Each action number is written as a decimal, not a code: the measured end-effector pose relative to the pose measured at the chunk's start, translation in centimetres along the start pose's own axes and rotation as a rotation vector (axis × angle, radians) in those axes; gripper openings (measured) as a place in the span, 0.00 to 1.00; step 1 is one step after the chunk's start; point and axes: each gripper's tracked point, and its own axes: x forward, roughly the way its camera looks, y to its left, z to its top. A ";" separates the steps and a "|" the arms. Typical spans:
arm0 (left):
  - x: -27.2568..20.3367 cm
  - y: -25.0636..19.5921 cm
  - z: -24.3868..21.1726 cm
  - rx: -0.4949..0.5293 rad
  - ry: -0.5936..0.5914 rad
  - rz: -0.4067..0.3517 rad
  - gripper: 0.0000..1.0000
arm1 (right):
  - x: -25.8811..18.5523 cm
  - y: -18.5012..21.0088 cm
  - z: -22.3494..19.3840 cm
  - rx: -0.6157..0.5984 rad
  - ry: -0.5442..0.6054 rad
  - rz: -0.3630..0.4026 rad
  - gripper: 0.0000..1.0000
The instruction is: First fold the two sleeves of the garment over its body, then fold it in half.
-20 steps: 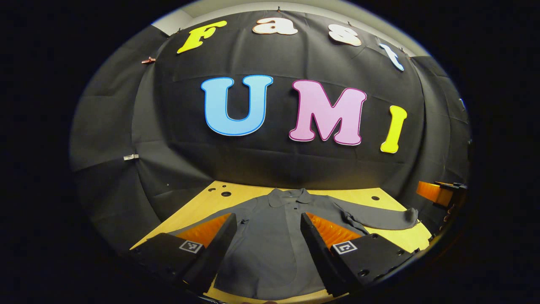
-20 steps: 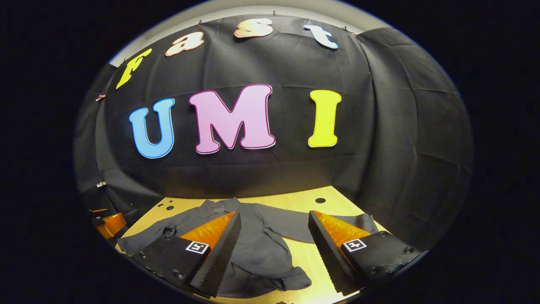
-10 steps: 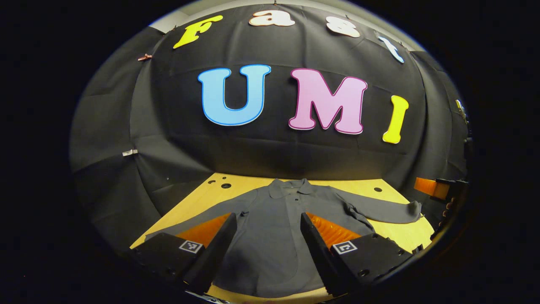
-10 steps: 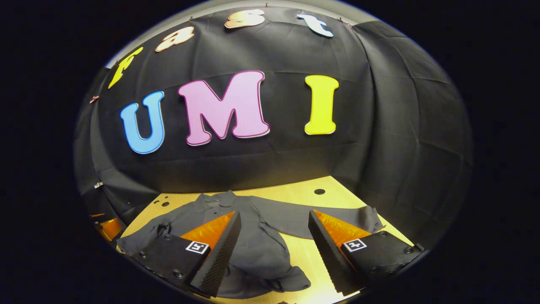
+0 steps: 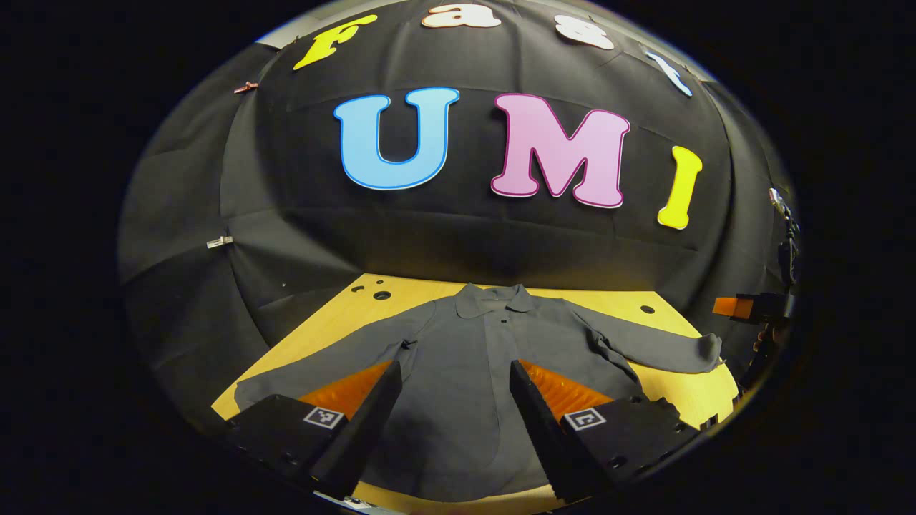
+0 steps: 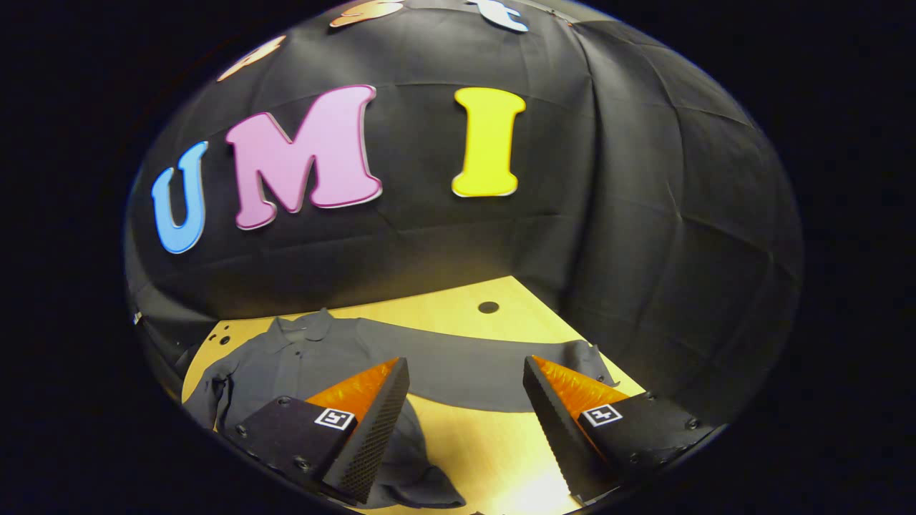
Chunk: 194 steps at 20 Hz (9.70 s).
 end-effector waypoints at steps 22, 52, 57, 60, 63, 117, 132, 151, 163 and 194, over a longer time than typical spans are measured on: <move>4.3 -1.3 -0.9 -0.022 0.103 0.085 0.96 | 15.9 -18.0 -9.1 0.128 0.356 -0.333 0.99; 3.5 0.7 -2.8 -0.107 0.150 0.150 0.96 | 19.0 -14.8 -3.9 0.035 0.349 -0.184 0.05; 2.8 2.3 -1.8 -0.093 0.113 0.162 0.96 | 17.6 -10.3 1.8 -0.027 0.271 -0.100 0.05; 1.9 3.6 -2.0 -0.093 0.108 0.175 0.96 | 15.4 -6.8 5.4 -0.109 0.229 -0.033 0.05; 0.9 5.2 -2.3 -0.099 0.119 0.198 0.96 | 14.3 -2.8 9.2 -0.186 0.188 0.031 0.05; -1.8 33.2 -14.5 -0.413 0.221 0.579 0.96 | -4.2 42.9 -6.4 -0.458 0.310 0.670 0.99; 6.4 35.3 -18.4 -0.429 0.384 0.514 0.92 | -9.4 12.8 -1.7 -0.169 0.276 0.220 0.98; 9.4 29.3 -7.5 -0.274 0.265 0.468 0.06 | -8.1 0.2 -6.4 -0.034 0.329 0.129 0.99; 18.6 7.4 6.1 -0.153 0.106 0.087 0.05 | -5.7 -1.3 -9.3 0.050 0.404 0.161 0.99; 18.0 -16.4 -2.0 0.069 0.304 -0.405 0.96 | -2.5 3.7 -14.3 0.040 0.606 0.337 0.99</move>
